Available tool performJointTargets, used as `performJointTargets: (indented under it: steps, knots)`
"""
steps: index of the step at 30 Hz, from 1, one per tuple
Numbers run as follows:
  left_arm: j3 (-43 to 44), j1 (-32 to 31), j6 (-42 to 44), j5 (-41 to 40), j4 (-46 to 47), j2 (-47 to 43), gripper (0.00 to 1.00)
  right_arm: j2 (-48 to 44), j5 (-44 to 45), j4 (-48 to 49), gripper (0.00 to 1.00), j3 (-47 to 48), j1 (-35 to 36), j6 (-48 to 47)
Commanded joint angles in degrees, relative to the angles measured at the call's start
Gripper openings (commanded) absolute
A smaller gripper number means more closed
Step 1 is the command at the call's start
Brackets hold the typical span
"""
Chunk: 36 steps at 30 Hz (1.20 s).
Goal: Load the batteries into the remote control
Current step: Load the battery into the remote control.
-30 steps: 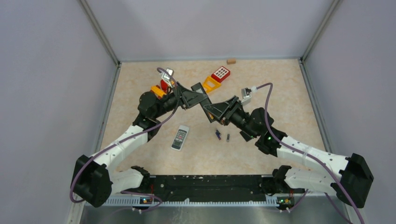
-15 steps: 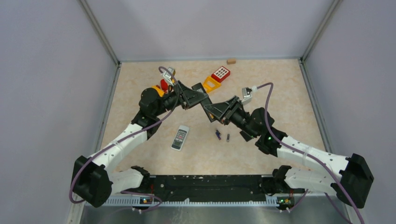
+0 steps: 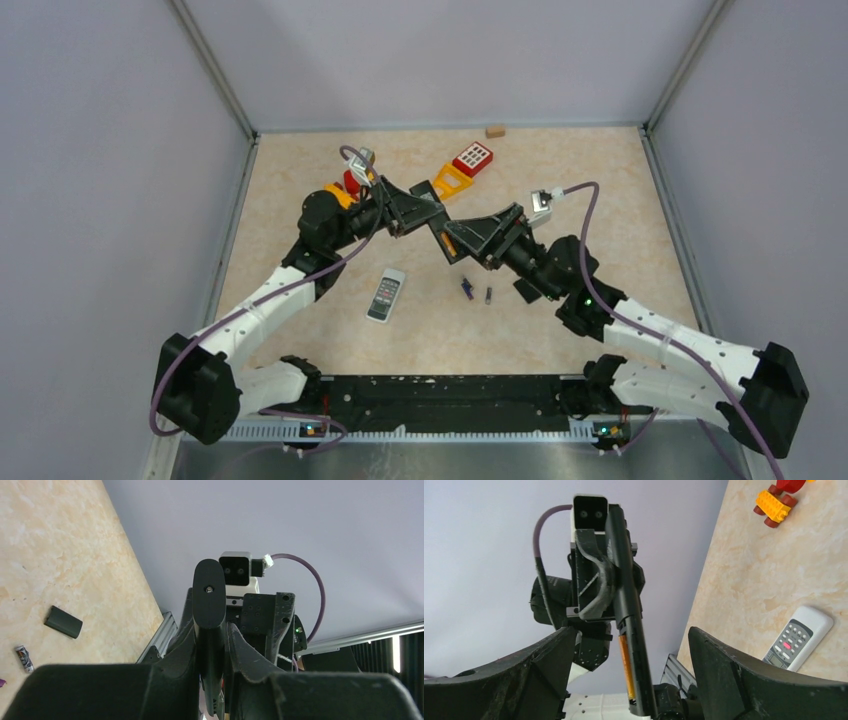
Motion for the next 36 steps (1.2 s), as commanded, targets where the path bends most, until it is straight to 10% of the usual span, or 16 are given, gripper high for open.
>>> performJointTargets:
  steps: [1, 21, 28, 36]
  knots:
    - [-0.52, 0.57, 1.33, 1.38, 5.05, -0.37, 0.0, -3.68, 1.71, -0.95, 0.84, 0.41, -1.28, -1.48]
    - [0.7, 0.61, 1.2, 3.3, 6.14, 0.18, 0.0, 0.27, -5.55, -1.3, 0.63, 2.24, -1.96, -2.98]
    - [0.91, 0.64, 1.1, 3.58, 6.4, 0.14, 0.0, 0.92, -6.06, -2.27, 0.33, 2.06, -2.11, -2.57]
    - [0.85, 0.8, 1.81, 3.59, 6.07, 0.01, 0.0, 0.87, -6.32, -2.39, 0.39, 1.3, -2.47, -3.08]
